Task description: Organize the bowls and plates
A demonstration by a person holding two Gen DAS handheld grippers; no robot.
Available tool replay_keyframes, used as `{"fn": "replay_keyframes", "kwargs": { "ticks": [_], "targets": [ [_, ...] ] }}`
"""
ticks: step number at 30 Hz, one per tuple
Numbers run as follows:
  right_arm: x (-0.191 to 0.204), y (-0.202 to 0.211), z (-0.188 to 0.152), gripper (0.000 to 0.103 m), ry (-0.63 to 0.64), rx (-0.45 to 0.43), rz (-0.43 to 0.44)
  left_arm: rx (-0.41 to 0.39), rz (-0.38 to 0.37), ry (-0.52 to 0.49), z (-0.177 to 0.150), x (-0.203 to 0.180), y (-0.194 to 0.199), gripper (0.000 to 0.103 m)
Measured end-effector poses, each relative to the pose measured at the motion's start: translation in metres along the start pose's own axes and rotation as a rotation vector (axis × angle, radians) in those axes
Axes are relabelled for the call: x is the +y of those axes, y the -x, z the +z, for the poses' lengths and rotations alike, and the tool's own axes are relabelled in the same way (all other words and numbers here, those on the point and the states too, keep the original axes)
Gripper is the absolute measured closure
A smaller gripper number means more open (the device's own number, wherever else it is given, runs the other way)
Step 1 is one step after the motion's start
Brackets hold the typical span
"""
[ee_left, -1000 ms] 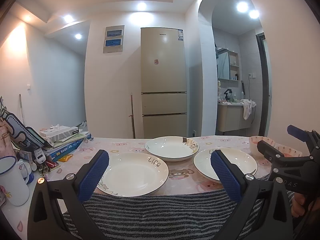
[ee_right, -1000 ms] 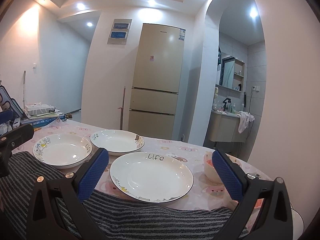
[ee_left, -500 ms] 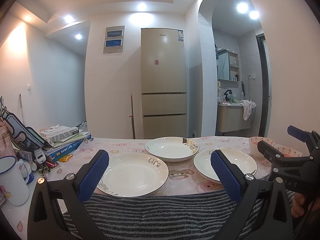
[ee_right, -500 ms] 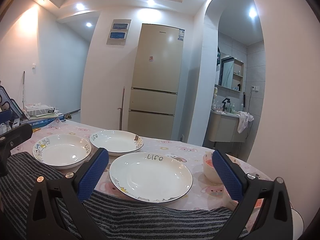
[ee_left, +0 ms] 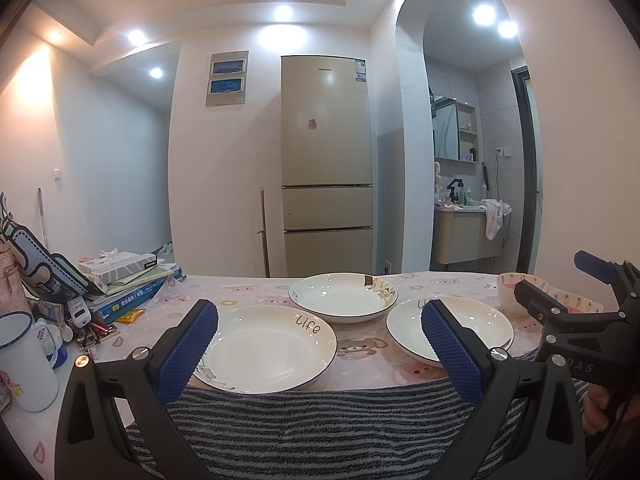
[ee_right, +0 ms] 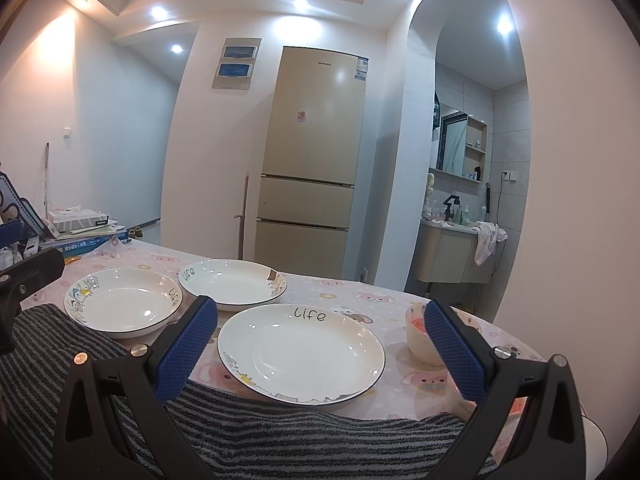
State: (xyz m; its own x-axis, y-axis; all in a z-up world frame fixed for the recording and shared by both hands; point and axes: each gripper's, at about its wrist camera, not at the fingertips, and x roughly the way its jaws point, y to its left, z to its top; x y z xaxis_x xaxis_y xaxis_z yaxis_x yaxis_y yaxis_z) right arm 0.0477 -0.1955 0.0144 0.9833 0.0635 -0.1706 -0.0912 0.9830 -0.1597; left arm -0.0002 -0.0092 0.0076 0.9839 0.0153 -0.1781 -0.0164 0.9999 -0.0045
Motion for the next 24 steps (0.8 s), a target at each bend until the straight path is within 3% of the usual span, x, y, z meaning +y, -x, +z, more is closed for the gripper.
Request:
{"fn": "replay_keyframes", "kwargs": {
  "ticks": [9, 16, 24],
  "targets": [
    [-0.011, 0.005, -0.002, 0.0, -0.046, -0.019, -0.004, -0.006, -0.035, 0.043, 0.003, 0.009, 0.001, 0.0],
    [-0.023, 0.006, -0.001, 0.001, -0.111, -0.015, 0.064, -0.121, -0.114, 0.114, 0.004, 0.029, 0.024, 0.0],
    [-0.019, 0.016, 0.003, 0.001, -0.091, -0.069, 0.044, -0.129, -0.083, 0.043, 0.008, 0.015, 0.031, 0.0]
  ]
}}
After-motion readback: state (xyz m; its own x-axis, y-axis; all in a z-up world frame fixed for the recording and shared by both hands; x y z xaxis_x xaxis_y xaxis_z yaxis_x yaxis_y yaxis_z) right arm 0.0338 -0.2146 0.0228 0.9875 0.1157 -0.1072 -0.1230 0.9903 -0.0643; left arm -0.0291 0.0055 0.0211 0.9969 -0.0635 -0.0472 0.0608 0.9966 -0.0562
